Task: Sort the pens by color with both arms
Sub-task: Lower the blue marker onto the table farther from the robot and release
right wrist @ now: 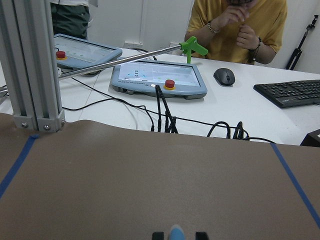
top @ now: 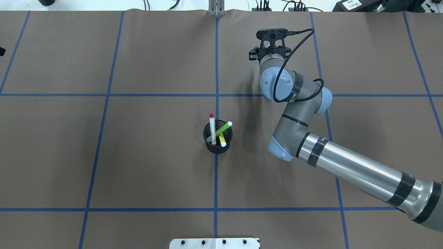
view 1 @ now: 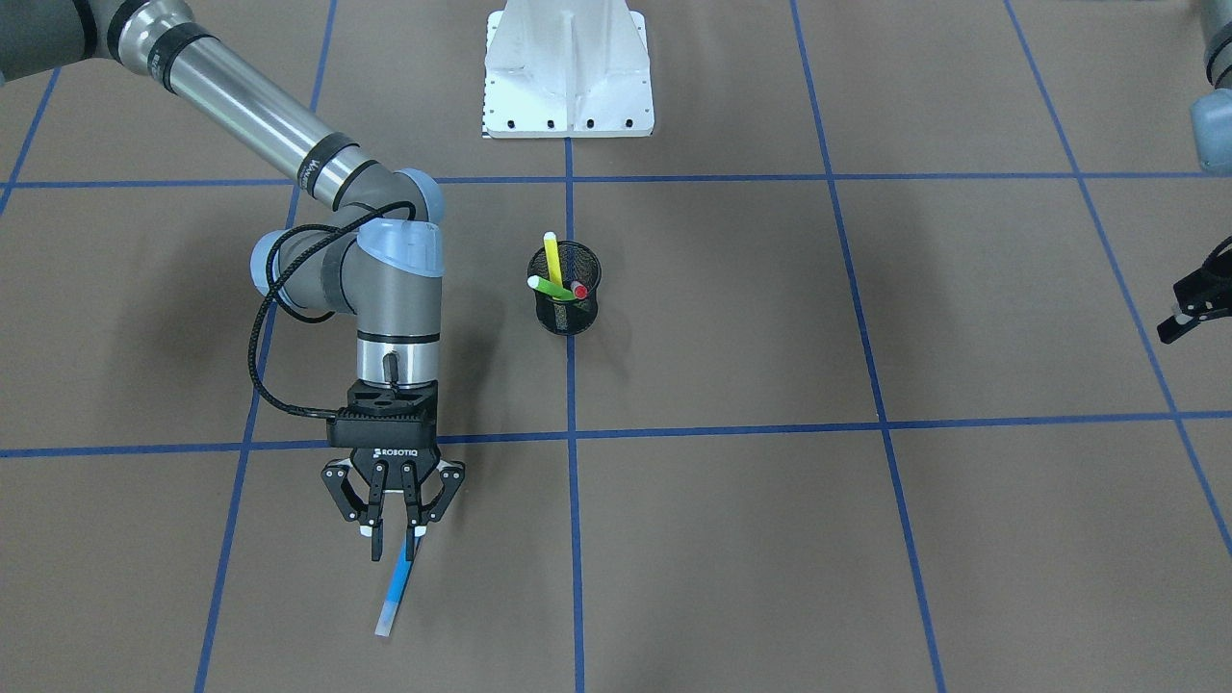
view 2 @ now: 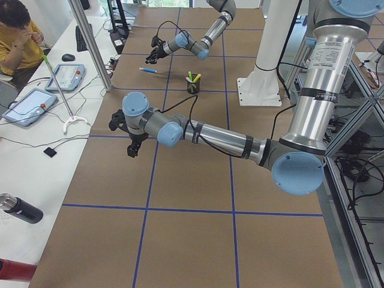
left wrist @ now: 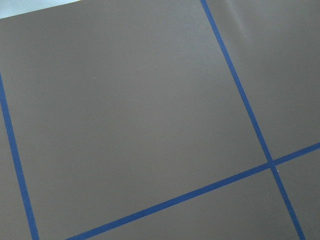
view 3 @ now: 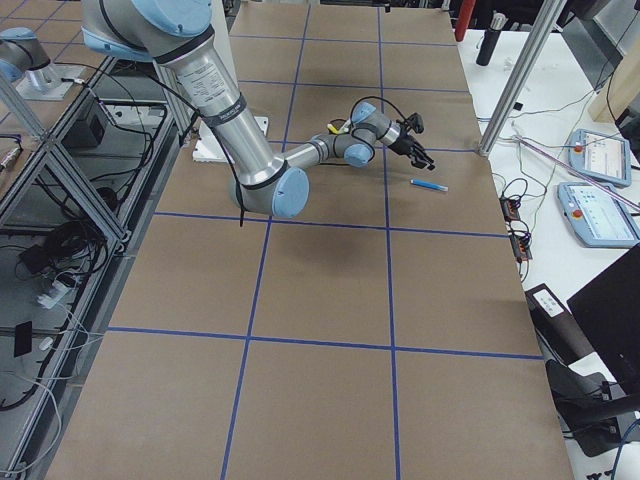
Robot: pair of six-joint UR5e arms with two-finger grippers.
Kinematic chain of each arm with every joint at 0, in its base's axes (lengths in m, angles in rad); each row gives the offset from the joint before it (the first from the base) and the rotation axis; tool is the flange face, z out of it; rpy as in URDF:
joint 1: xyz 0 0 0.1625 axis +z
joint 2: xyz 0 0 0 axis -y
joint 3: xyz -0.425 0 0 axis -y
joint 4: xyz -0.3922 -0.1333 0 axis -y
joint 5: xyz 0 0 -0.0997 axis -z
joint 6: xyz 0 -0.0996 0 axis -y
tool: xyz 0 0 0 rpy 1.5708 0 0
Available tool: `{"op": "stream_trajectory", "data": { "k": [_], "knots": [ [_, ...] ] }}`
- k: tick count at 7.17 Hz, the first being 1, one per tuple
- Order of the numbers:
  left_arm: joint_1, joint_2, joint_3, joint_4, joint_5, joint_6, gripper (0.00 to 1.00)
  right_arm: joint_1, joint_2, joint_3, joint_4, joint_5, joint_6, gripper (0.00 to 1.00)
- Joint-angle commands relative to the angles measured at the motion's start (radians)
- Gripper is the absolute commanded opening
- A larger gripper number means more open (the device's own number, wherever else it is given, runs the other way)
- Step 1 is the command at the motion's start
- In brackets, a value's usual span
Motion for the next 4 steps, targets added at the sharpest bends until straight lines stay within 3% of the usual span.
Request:
{"op": "stream_trajectory", "data": {
  "k": [1,2,3,4],
  "knots": [
    [0.0,-0.002,0.001,0.0,0.0,0.0,1.0,-0.016,0.002,0.0,0.007,-0.009,0.002,0.47],
    [0.002,-0.002,0.0,0.0,0.0,0.0,1.0,-0.014,0.005,0.002,0.007,-0.004,0.017,0.61],
    [0.005,-0.002,0.0,0.0,0.0,-0.002,1.0,-0.013,0.008,0.005,0.005,0.012,0.042,0.83],
    [0.006,-0.004,-0.002,-0.001,0.0,-0.002,1.0,0.001,0.013,0.012,0.0,0.089,0.047,0.97]
  ]
}}
